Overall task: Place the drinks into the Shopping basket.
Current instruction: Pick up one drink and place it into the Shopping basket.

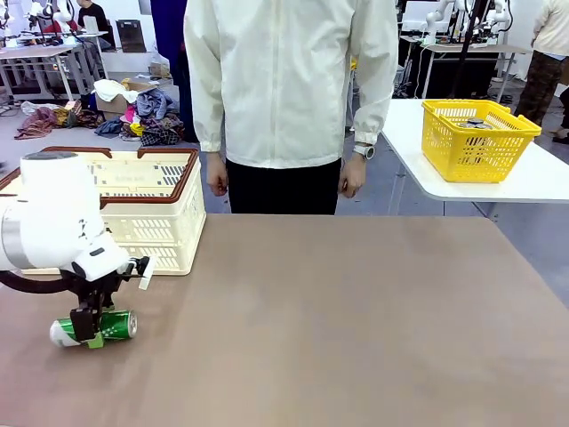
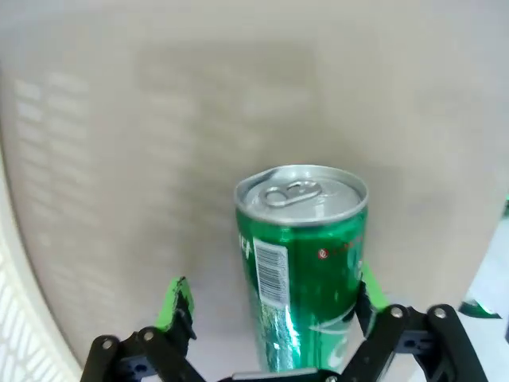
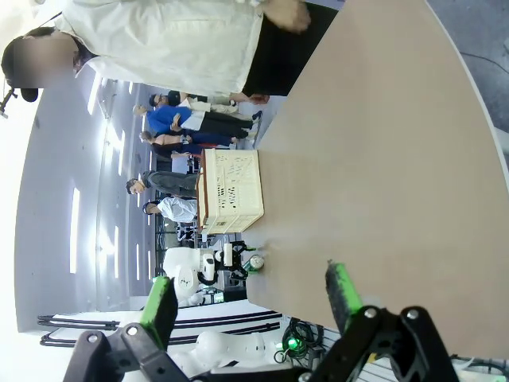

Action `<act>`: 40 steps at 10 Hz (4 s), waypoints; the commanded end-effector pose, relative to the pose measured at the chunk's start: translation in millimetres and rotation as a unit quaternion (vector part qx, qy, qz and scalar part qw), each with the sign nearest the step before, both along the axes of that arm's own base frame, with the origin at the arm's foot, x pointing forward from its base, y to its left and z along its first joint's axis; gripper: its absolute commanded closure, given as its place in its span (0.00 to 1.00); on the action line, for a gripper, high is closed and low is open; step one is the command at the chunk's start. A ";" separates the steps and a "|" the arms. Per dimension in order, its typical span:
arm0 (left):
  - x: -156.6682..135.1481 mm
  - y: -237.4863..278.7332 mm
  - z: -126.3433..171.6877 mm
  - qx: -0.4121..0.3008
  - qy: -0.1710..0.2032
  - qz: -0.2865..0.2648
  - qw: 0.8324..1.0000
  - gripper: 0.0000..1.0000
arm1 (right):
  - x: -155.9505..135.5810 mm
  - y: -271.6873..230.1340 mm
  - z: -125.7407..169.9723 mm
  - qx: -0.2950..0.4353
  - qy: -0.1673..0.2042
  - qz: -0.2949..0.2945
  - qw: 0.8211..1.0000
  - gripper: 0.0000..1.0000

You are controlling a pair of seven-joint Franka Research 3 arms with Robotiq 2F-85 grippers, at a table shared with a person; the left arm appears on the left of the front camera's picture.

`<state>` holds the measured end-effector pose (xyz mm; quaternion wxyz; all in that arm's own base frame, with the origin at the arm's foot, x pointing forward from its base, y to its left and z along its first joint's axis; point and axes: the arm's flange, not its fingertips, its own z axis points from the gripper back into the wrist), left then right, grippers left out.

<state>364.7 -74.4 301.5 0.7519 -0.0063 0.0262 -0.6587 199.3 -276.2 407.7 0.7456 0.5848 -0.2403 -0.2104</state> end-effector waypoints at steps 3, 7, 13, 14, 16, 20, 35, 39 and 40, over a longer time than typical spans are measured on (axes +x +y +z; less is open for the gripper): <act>-76.2 24.7 -42.3 -0.034 0.019 -0.011 0.999 0.00 | -3.3 -1.4 2.5 -0.005 -0.005 0.006 1.000 0.00; -76.5 21.8 -37.8 -0.038 0.026 -0.024 0.999 1.00 | -3.3 -1.4 2.5 -0.005 -0.005 0.006 1.000 0.00; -92.7 31.0 23.7 -0.077 -0.005 -0.030 0.997 1.00 | -3.3 -1.4 2.5 -0.005 -0.005 0.006 1.000 0.00; -99.6 39.0 59.6 -0.089 -0.007 -0.032 0.995 1.00 | -3.3 -1.4 2.5 -0.005 -0.005 0.006 1.000 0.00; -119.1 52.4 138.4 -0.094 -0.013 -0.054 0.994 1.00 | -3.3 -1.4 2.5 -0.005 -0.005 0.006 1.000 0.00; -121.1 66.6 209.2 -0.150 -0.072 -0.036 0.985 1.00 | -3.3 -1.4 2.5 -0.005 -0.005 0.006 1.000 0.00; 229.8 15.5 228.1 -0.064 -0.054 0.017 0.996 1.00 | -3.3 -1.4 2.5 -0.005 -0.005 0.006 1.000 0.00; 238.7 16.0 204.5 -0.075 -0.053 0.004 0.996 1.00 | -3.3 -1.4 2.5 -0.005 -0.005 0.006 1.000 0.00; 238.7 16.0 204.5 -0.075 -0.053 0.004 0.996 1.00 | -3.3 -1.4 2.5 -0.005 -0.005 0.006 1.000 0.00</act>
